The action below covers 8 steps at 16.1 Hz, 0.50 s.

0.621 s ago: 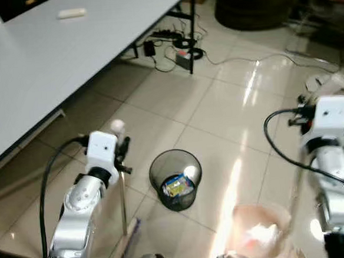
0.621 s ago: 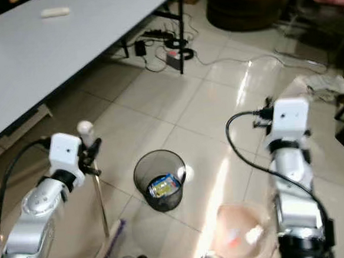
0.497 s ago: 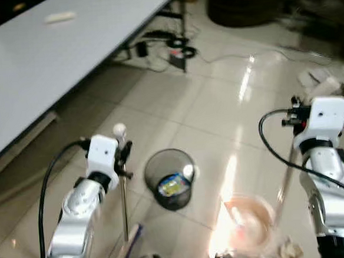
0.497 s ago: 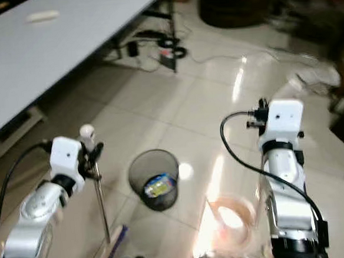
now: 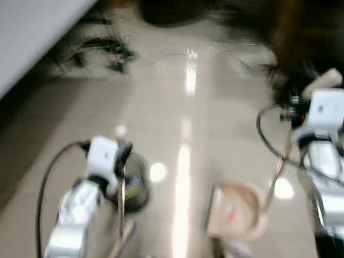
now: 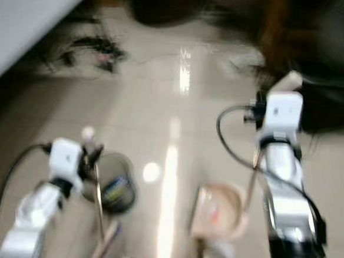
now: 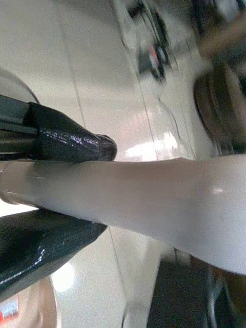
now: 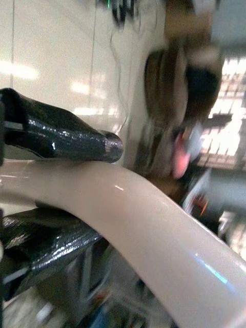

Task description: Sweep floor

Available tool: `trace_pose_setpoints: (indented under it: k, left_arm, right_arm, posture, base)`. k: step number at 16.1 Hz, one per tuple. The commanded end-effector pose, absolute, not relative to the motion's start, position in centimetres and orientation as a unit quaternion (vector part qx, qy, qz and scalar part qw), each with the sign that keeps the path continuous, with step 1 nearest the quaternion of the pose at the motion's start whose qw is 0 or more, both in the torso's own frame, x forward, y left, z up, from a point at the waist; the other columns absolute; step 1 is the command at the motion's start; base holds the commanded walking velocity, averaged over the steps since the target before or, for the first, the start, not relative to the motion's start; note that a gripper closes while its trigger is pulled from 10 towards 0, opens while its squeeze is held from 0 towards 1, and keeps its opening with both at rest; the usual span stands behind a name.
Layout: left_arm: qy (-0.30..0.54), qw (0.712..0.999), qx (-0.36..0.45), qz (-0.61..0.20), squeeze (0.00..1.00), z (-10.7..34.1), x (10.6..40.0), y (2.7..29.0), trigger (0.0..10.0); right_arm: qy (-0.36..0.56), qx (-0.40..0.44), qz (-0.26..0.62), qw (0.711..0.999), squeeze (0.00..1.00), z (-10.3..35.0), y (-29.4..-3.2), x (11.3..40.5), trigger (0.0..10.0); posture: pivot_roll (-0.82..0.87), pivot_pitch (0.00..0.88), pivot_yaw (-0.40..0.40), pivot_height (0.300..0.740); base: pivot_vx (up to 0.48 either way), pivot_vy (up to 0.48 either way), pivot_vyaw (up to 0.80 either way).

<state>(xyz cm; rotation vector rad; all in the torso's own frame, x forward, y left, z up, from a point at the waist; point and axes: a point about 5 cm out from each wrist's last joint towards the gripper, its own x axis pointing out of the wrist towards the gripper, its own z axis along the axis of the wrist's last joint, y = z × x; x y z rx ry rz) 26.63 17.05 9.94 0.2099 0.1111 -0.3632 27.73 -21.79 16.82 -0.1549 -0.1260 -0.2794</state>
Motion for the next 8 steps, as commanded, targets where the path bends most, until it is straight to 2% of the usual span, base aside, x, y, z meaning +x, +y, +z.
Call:
trace_pose_setpoints:
  k: [1, 8]
  left_arm:
    - [0.044, 0.977, 0.106, -0.18, 0.0, 10.55, 26.53, 17.37, 10.0]
    - [0.041, 0.98, 0.103, -0.167, 0.0, 10.55, 27.02, 17.11, 10.0]
  right_arm:
    - [-0.085, -0.087, -0.145, 0.982, 0.0, 17.96, -21.75, 27.74, 10.0]
    - [-0.079, -0.062, -0.135, 0.986, 0.0, 17.58, -20.8, 27.86, 10.0]
  posture:
    - [0.0, 0.1, 0.06, 0.74]
    - [0.0, 0.108, 0.065, 0.74]
  base:
    - [0.0, -0.285, -0.8]
    - [0.0, -0.288, -0.79]
